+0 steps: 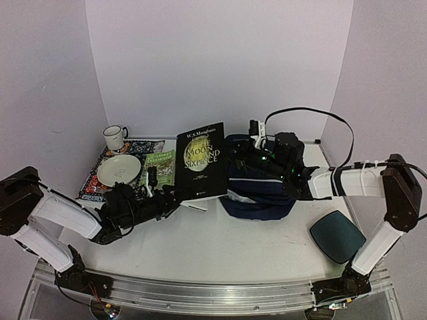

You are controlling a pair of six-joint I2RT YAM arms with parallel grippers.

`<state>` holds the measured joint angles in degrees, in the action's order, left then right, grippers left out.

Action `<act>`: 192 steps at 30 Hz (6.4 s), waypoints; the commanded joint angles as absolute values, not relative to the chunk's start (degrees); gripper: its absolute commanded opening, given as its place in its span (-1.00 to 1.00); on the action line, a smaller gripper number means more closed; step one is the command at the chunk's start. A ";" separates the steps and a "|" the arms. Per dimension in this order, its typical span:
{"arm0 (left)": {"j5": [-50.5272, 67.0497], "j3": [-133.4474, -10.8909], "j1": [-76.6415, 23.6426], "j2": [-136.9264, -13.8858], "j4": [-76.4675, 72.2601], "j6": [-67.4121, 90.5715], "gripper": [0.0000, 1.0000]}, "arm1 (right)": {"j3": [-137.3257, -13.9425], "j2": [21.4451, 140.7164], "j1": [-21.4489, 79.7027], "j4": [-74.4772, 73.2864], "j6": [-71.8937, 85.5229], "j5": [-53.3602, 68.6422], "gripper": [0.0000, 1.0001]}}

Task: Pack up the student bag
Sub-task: Pass from the right arm to the left, then pass from the left arm to the right, then pass from the right arm to the left, then pick up the largest pocket of the bag from the student bag.

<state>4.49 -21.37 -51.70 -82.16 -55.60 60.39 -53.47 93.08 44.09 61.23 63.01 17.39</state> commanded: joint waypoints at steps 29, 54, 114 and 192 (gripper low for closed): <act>4.00 -13.25 -50.62 -78.96 -82.89 61.75 -1.00 | -41.40 97.25 39.44 68.41 60.49 25.79 0.27; 33.06 -23.99 -45.22 -84.91 -83.14 68.12 -1.00 | -52.73 99.68 32.58 57.31 58.01 42.04 0.81; 3.91 -21.96 -48.09 -100.97 -98.10 75.75 -1.00 | -44.71 92.62 40.26 61.18 57.94 22.18 -0.31; 28.04 -19.13 -40.77 -87.24 -91.27 79.18 -1.00 | -82.13 94.38 45.34 -6.36 -9.75 -28.70 -1.00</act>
